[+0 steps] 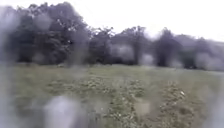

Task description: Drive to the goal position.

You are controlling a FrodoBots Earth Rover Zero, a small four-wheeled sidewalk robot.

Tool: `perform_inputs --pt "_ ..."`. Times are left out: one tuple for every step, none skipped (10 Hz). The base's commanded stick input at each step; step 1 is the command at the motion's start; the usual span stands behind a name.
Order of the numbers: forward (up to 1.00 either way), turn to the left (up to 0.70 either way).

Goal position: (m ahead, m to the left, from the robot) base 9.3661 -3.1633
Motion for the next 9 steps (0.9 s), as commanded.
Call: perform_inputs --pt "0.85 -0.34" --pt "0.85 -0.34" --pt "0.85 -0.34" --pt "0.85 -0.34" --pt "0.85 -0.34" --pt "0.85 -0.23" --pt "0.85 -0.03" --pt "0.85 -0.01" --pt "0.85 0.00"
